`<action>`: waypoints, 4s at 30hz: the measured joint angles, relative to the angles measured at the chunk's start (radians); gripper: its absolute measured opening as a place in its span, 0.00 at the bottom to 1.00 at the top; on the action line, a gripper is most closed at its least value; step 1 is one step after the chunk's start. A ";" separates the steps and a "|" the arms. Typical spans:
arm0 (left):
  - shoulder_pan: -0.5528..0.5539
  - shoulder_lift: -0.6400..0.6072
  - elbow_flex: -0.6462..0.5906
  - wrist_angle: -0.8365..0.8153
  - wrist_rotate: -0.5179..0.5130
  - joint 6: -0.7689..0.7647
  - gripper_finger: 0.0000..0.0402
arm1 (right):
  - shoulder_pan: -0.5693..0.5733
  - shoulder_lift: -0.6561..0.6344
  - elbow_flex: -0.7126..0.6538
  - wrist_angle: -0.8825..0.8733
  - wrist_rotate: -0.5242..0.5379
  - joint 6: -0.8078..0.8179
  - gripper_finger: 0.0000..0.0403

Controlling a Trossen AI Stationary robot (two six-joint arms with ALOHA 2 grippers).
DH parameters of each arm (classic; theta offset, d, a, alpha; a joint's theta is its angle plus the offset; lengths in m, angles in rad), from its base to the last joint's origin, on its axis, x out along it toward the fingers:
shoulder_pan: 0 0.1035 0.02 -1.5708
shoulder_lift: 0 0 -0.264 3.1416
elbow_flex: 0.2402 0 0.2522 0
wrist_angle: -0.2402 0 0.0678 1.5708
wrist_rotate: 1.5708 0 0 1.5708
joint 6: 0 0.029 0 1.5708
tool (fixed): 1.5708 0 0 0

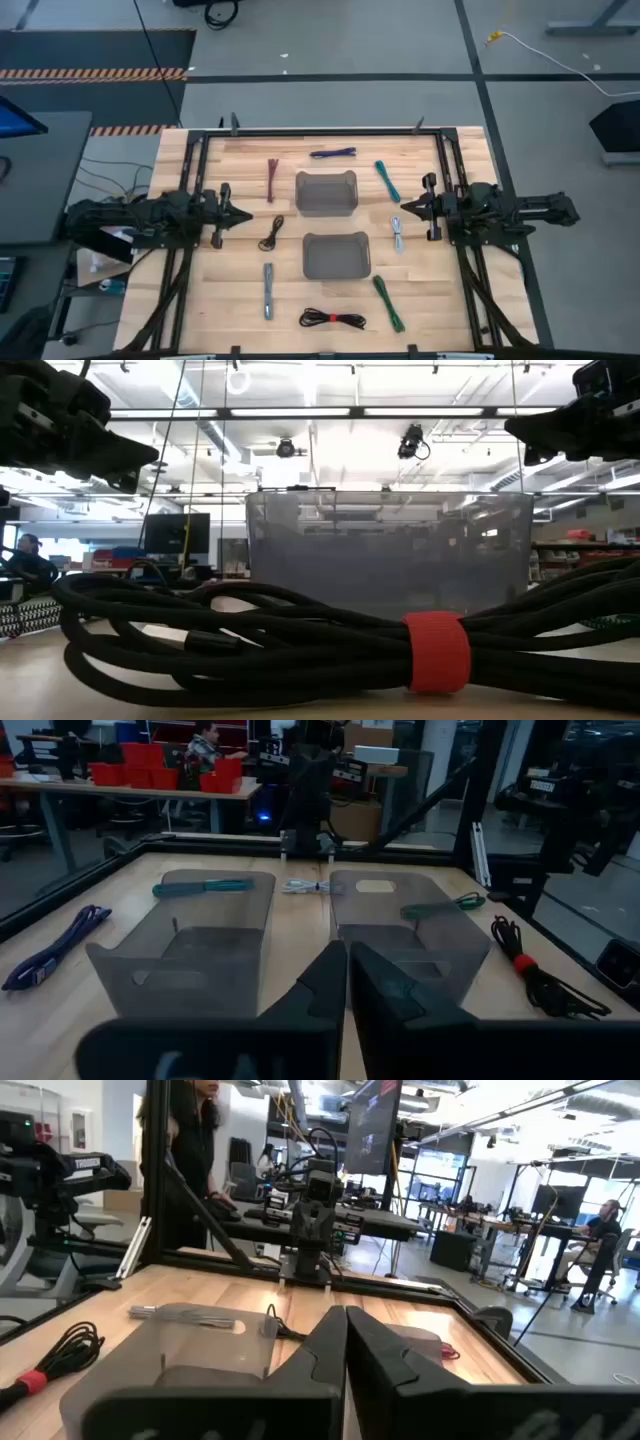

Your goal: Pick and place USB-C Cables

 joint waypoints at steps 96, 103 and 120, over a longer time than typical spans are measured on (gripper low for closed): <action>0.001 0.000 0.000 0.059 -0.062 -0.543 0.06 | 0.000 0.000 0.000 0.118 0.000 0.072 0.04; 0.001 0.000 0.000 0.148 -0.065 -0.543 0.06 | 0.000 0.000 0.000 0.340 0.002 0.199 0.04; 0.001 0.001 0.250 0.135 -0.125 -0.388 0.06 | 0.000 0.472 0.639 0.122 0.047 0.048 0.08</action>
